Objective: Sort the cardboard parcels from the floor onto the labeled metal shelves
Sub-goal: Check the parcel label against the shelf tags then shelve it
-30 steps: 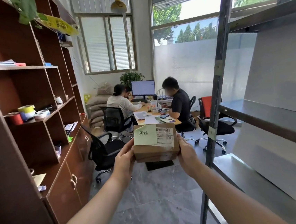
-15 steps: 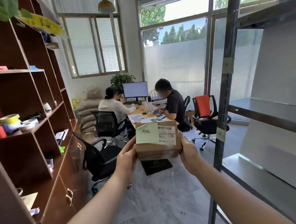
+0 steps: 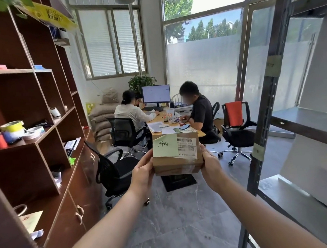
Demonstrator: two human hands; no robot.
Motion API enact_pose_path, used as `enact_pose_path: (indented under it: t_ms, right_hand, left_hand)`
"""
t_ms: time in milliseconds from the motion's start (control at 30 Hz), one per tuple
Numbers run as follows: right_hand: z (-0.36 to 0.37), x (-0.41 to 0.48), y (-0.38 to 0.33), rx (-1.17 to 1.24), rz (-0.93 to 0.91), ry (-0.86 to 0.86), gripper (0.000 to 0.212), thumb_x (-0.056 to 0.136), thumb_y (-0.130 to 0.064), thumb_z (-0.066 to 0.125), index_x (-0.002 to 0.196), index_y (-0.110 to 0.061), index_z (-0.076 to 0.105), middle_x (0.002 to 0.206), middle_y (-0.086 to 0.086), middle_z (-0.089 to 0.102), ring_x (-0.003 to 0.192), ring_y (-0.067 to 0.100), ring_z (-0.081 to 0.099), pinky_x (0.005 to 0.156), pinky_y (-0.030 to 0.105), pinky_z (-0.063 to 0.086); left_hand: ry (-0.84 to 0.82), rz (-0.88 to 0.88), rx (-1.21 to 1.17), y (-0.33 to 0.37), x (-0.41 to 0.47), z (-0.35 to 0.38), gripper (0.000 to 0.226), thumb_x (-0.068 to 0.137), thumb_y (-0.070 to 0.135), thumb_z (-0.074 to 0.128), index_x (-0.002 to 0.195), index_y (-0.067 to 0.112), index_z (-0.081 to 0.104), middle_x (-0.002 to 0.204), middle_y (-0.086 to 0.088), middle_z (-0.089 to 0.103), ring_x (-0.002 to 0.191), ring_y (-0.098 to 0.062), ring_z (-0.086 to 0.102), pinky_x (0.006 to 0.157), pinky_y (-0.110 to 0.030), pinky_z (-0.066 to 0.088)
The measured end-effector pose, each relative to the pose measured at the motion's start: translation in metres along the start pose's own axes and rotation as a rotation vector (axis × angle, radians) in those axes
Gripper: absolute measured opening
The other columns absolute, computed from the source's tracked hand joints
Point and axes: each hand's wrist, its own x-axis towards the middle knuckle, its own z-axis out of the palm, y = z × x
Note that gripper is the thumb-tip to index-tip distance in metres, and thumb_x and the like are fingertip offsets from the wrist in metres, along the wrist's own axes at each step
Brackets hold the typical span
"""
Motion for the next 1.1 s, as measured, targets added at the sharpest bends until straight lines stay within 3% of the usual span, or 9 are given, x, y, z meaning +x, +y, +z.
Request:
enact_pose_path:
  t_ms: [167,267,367,433,633,700,800,933,1100]
  right_hand:
    - [-0.010,0.039,-0.012,0.020,0.007,-0.052,0.039,0.106,-0.033,0.037,0.138,-0.022,0.056,0.125,0.009,0.070,0.100,0.022,0.070,0.063,0.028,0.056]
    - [-0.015,0.063,-0.016,0.024,0.029,-0.056,0.039,0.106,-0.036,0.037,0.138,-0.025,0.055,0.128,0.012,0.068,0.088,0.022,0.067,0.050,0.024,0.053]
    - [-0.019,0.087,-0.018,0.036,0.028,-0.048,0.038,0.105,-0.036,0.040,0.136,-0.024,0.058,0.129,0.010,0.067,0.102,0.025,0.069,0.078,0.039,0.061]
    - [-0.023,0.102,-0.018,0.025,0.025,-0.036,0.038,0.105,-0.037,0.041,0.135,-0.024,0.059,0.130,0.009,0.067,0.116,0.029,0.066,0.098,0.050,0.053]
    - [-0.044,0.134,-0.013,0.032,0.041,-0.034,0.040,0.104,-0.037,0.042,0.139,-0.020,0.055,0.135,0.009,0.063,0.121,0.028,0.062,0.105,0.051,0.047]
    - [-0.048,0.139,-0.013,0.033,0.045,-0.040,0.039,0.104,-0.037,0.042,0.137,-0.020,0.056,0.133,0.009,0.064,0.119,0.027,0.063,0.096,0.046,0.054]
    - [-0.052,0.143,-0.013,0.027,0.070,-0.062,0.037,0.106,-0.037,0.038,0.131,-0.019,0.059,0.124,0.009,0.070,0.106,0.025,0.067,0.062,0.026,0.056]
    - [-0.057,0.153,-0.009,0.012,0.061,-0.064,0.040,0.107,-0.037,0.034,0.138,-0.024,0.056,0.130,0.007,0.067,0.102,0.021,0.066,0.053,0.019,0.052]
    - [-0.057,0.167,-0.004,-0.009,0.072,-0.071,0.038,0.107,-0.034,0.035,0.137,-0.024,0.057,0.128,0.007,0.068,0.099,0.019,0.069,0.055,0.022,0.056]
  left_hand:
    - [0.008,0.027,0.001,0.000,0.031,0.017,0.037,0.100,0.006,0.053,0.135,0.015,0.062,0.126,-0.009,0.071,0.123,-0.026,0.063,0.109,-0.042,0.046]
    - [0.022,0.039,0.003,-0.001,0.048,0.029,0.037,0.100,0.005,0.052,0.135,0.013,0.062,0.127,-0.010,0.071,0.122,-0.025,0.064,0.106,-0.039,0.048]
    - [0.049,0.047,-0.006,-0.004,0.064,0.039,0.038,0.099,0.004,0.052,0.135,0.013,0.062,0.128,-0.010,0.070,0.123,-0.027,0.063,0.096,-0.033,0.052]
    - [0.065,0.048,-0.011,-0.007,0.074,0.045,0.039,0.099,0.004,0.052,0.135,0.013,0.062,0.127,-0.009,0.070,0.123,-0.027,0.063,0.092,-0.030,0.053]
    - [0.078,0.043,-0.004,-0.024,0.095,0.058,0.038,0.100,0.003,0.051,0.133,0.014,0.064,0.125,-0.009,0.072,0.123,-0.028,0.063,0.099,-0.036,0.049]
    - [0.081,0.037,-0.004,-0.029,0.101,0.061,0.038,0.099,0.001,0.050,0.132,0.015,0.064,0.122,-0.008,0.073,0.122,-0.027,0.064,0.101,-0.038,0.048]
    - [0.086,0.023,-0.005,-0.034,0.109,0.062,0.038,0.099,0.000,0.050,0.131,0.015,0.065,0.122,-0.008,0.073,0.121,-0.027,0.064,0.102,-0.038,0.048]
    - [0.087,0.009,-0.012,-0.040,0.121,0.061,0.038,0.100,0.000,0.050,0.131,0.015,0.064,0.126,-0.012,0.071,0.122,-0.028,0.063,0.103,-0.038,0.049]
    - [0.082,-0.025,-0.015,-0.047,0.133,0.057,0.039,0.100,0.004,0.051,0.135,0.018,0.063,0.125,-0.011,0.071,0.117,-0.026,0.065,0.074,-0.023,0.055]
